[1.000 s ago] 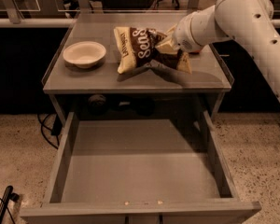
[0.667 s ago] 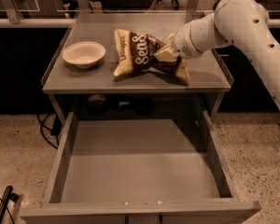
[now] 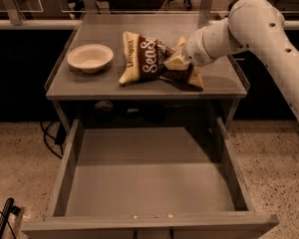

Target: Pick brown chip bag from top drawer and place on counter

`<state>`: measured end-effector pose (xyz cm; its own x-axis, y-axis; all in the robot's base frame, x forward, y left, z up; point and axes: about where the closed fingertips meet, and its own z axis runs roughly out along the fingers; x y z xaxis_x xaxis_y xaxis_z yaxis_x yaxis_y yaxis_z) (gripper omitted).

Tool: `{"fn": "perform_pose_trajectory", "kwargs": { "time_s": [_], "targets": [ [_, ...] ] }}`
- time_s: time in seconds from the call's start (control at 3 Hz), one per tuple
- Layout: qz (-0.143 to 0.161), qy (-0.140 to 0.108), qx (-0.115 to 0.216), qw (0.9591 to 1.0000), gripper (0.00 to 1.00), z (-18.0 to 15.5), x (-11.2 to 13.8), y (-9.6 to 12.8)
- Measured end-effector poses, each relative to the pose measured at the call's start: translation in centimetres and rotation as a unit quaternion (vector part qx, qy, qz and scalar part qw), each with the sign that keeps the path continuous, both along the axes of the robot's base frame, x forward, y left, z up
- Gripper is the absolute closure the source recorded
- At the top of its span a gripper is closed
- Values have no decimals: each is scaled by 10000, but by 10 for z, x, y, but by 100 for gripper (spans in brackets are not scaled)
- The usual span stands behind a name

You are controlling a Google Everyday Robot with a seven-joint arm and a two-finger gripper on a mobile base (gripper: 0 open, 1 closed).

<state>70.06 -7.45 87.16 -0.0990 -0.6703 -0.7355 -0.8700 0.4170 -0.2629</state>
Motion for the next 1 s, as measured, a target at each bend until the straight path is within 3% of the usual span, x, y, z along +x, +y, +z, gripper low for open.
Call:
{"fn": "perform_pose_trajectory", "kwargs": {
  "time_s": [0.67, 1.0],
  "targets": [
    [0, 0, 0, 10000, 37, 0, 0, 0],
    [1, 1, 0, 10000, 8, 0, 0, 0]
  ]
}}
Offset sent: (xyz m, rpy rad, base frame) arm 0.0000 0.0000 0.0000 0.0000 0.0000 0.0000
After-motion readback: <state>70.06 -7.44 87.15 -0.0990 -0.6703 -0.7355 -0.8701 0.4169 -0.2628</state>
